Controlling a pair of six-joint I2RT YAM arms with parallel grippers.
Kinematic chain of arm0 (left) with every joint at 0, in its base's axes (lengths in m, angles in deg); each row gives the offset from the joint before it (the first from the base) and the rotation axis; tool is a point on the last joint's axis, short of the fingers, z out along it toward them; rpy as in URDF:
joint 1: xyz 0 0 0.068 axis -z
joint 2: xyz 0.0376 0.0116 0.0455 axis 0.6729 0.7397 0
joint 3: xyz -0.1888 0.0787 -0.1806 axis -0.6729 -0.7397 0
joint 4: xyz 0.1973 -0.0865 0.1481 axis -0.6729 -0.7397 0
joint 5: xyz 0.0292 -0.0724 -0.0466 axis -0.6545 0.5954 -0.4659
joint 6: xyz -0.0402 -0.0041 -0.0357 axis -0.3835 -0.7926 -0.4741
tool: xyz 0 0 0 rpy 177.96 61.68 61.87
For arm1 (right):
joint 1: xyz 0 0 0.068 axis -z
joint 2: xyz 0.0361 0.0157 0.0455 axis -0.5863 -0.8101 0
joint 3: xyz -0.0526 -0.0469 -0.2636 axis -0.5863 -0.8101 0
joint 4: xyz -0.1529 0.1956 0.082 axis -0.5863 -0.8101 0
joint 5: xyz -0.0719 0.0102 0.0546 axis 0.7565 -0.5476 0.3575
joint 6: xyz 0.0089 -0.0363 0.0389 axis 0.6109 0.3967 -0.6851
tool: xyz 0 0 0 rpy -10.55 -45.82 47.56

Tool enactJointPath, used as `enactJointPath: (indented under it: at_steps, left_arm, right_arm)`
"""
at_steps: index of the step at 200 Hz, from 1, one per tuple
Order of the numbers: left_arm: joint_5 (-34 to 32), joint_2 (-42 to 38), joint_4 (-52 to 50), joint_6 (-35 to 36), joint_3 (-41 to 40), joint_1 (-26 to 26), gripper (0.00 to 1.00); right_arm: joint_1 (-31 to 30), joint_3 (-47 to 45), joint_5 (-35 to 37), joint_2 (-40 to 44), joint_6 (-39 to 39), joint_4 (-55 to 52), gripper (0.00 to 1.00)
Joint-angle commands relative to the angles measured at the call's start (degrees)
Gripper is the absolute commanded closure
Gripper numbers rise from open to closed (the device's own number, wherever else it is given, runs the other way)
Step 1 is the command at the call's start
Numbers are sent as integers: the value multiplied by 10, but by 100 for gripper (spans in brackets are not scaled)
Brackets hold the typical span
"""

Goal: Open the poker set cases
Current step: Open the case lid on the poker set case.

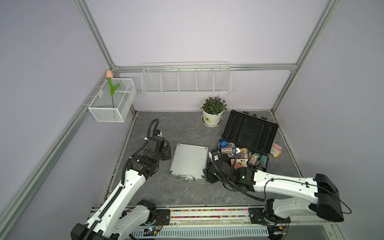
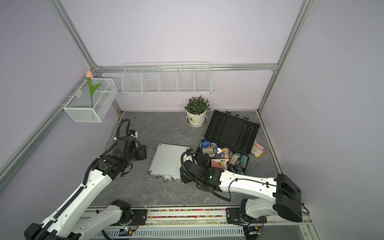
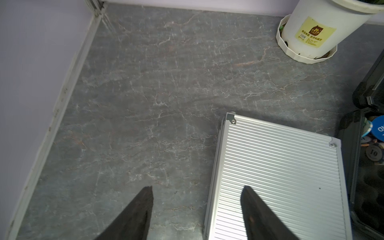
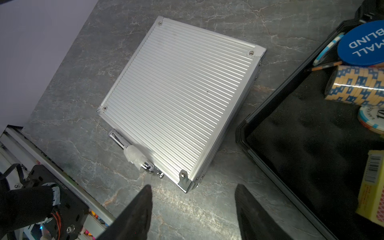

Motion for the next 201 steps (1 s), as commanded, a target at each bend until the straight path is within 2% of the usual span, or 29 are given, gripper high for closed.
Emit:
enactJointPath:
  at_steps: [1, 21, 66, 94, 130, 170, 201]
  left_arm:
    - [84, 2, -9, -58, -8, -29, 30]
    - [99, 12, -10, -66, -15, -44, 30]
    - [79, 29, -15, -73, -31, -45, 28]
    - [76, 7, -12, -89, -61, -46, 28]
    - [81, -19, 2, -98, -78, -45, 27]
    - [114, 23, 25, -131, -89, -46, 27]
    - [140, 40, 48, -162, -105, -46, 27]
  right_arm:
    - [-7, 20, 15, -10, -40, -33, 34]
    - [-7, 21, 15, -20, -37, -16, 33]
    - [-6, 23, 29, -51, 12, 41, 31]
    - [-4, 52, -1, -80, 37, 33, 27]
    - [-3, 72, -16, -102, 11, 26, 24]
    - [-4, 52, -9, -88, -38, 20, 24]
    - [-4, 43, -8, -76, -39, 23, 25]
